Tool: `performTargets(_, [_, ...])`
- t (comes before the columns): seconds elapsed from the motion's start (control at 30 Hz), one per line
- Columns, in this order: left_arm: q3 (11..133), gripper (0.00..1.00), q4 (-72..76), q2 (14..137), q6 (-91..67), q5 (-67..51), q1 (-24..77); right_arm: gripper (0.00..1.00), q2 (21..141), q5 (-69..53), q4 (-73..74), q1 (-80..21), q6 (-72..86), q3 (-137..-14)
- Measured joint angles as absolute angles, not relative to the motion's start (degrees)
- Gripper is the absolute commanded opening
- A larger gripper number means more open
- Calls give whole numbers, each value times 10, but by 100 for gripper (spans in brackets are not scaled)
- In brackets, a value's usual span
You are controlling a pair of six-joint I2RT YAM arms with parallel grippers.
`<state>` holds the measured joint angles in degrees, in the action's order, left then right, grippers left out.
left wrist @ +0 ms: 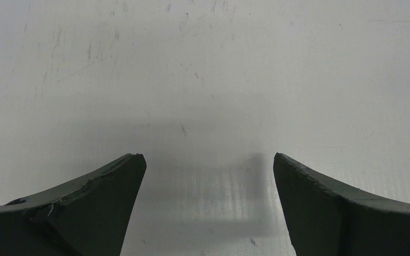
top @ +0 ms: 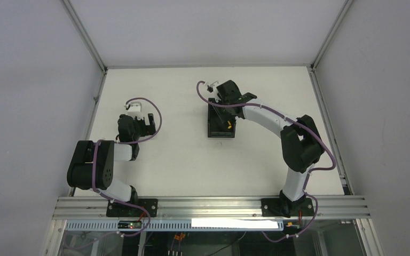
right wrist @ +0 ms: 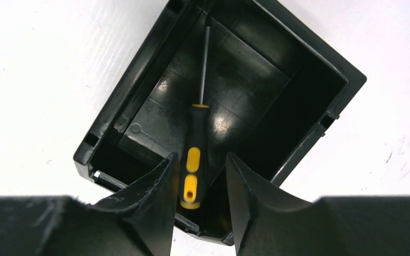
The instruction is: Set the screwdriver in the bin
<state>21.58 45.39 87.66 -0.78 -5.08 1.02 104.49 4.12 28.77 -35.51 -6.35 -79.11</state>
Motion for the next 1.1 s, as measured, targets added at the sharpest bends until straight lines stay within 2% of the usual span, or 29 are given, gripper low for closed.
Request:
performTargets(0.17, [216,99,454,877,-8,-51,10,46,1045,42,280,-355,-62,-792])
performTargets(0.3, [216,99,454,877,-8,-51,10,53,1045,46,282,-357,-55,-796])
performTargets(0.5, [216,99,454,877,-8,-51,10,82,1016,90,321,-358,-2,-828])
performTargets(0.53, [216,99,454,877,-8,-51,10,96,1007,99,327,-358,9,-832])
performTargets(0.57, [216,99,454,877,-8,-51,10,99,994,111,335,-356,22,-835])
performTargets(0.73, [216,99,454,877,-8,-51,10,99,930,148,378,-316,89,-839])
performTargets(1.1, [216,99,454,877,-8,-51,10,99,844,183,434,-70,169,-765])
